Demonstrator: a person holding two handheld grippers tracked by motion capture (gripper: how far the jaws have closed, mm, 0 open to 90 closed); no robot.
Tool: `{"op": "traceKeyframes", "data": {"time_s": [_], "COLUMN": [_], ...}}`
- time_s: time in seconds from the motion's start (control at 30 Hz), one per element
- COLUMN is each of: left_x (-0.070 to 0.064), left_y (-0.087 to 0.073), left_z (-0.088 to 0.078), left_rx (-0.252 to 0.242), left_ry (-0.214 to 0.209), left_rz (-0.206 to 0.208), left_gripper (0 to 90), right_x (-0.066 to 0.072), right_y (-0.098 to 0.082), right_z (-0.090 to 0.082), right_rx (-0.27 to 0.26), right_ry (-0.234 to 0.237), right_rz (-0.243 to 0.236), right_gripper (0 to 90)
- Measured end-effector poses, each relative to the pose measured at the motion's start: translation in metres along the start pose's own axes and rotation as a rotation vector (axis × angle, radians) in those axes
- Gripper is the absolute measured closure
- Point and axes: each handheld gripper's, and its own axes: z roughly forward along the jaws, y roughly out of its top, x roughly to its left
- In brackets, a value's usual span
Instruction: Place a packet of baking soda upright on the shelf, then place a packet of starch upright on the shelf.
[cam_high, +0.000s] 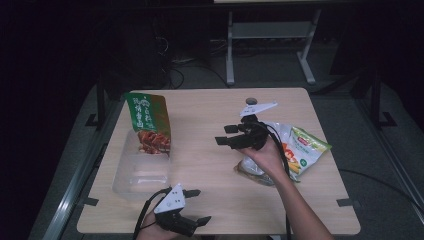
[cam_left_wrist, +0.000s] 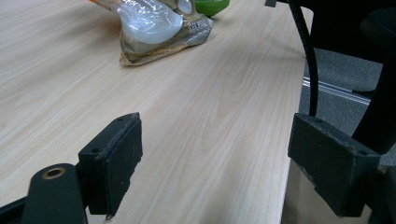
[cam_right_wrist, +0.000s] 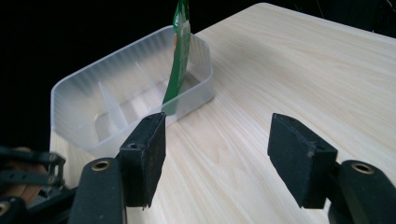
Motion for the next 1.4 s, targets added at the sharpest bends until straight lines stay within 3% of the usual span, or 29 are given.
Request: {"op": "traceKeyframes", "data": {"time_s": [0.8,1.4], "left_x": [-0.001,-0.002], "left_y": [0.001,0.001], "left_z": [0.001,0.002], "left_rx": [0.012,0.003], "left_ry": [-0.005,-0.001], "left_rz": [0.012,-0.005], "left_gripper": [17.4,17.4], "right_x": [-0.006,-0.017], "right_y": [-0.054,-0.086], "right_z": [-0.053,-0.093], "right_rx": [0.019,0.044], "right_ry": [-0.074,-0.173], "right_rz": [0.051,0.091], "right_gripper": [33.9,34.3]}}
